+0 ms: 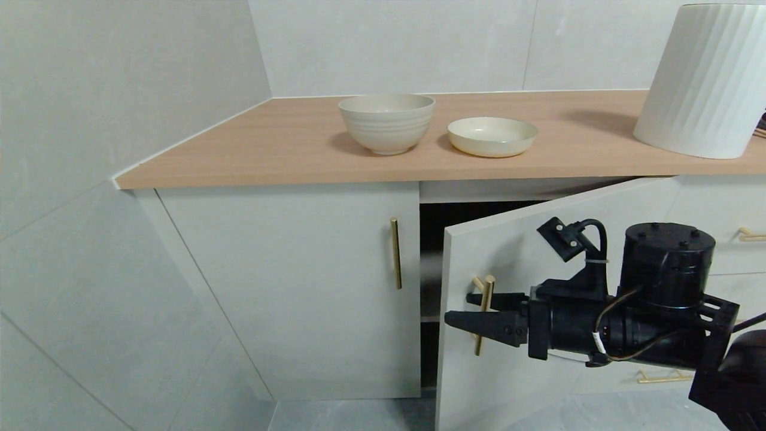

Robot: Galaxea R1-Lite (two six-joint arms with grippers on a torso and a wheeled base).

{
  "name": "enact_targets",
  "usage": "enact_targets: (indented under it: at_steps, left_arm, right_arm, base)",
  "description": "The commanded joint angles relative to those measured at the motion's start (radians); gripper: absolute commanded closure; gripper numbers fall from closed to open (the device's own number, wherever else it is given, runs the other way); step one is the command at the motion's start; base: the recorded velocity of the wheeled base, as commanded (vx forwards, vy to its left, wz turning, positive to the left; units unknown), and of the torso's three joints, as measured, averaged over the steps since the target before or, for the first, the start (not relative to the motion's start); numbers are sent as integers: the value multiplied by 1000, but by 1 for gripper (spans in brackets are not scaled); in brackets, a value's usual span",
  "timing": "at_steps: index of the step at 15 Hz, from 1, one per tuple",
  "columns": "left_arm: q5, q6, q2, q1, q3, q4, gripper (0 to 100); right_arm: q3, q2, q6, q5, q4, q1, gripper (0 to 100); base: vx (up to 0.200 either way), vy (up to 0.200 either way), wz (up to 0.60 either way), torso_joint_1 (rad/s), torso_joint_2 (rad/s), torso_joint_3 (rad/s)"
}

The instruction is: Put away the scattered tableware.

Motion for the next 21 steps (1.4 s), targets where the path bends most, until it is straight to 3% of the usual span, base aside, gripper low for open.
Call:
enact_targets:
  at_steps: [1,4,6,8,11,12,14,16,17,21]
  left_arm:
    - [0,0,0,0,0,0,0]
    - [0,3,2,0,0,-1,0]
    - [-43,-21,0,0,-52,-75,0]
    - [-138,-21,52,-6,-170,-18,0]
    - [-233,-17,321,-21,-360,52,0]
    - [-238,-17,337,-23,-370,52,0]
    - [-337,18,689,-32,-549,31,0]
    - [-420,9,934,-75,-646,-60,0]
    - [-448,-20,1034,-112,-663,-124,0]
    - [-460,-72,1353,-209,-640,-386,0]
  right_arm:
    - [21,-33,-3,2,1,1,0]
    - [22,-33,-3,5,1,1,0]
    - [24,-27,-5,5,1,1,0]
    - [22,-27,-3,5,1,1,0]
    - [21,-36,-3,4,0,1,0]
    - [21,-36,-3,4,0,1,0]
    - [22,-33,-3,4,1,6,0]
    - [24,-27,-1,4,1,26,0]
    - [25,-26,-1,4,1,26,0]
    - [29,-16,0,4,1,26,0]
  base:
    - [0,0,0,0,0,0]
    - [0,0,0,0,0,0]
    - [0,0,0,0,0,0]
    - [0,0,0,0,0,0]
    - [0,0,0,0,0,0]
    - [0,0,0,0,0,0]
    - [0,0,0,0,0,0]
    - [0,0,0,0,0,0]
    - [0,0,0,0,0,0]
    - [0,0,0,0,0,0]
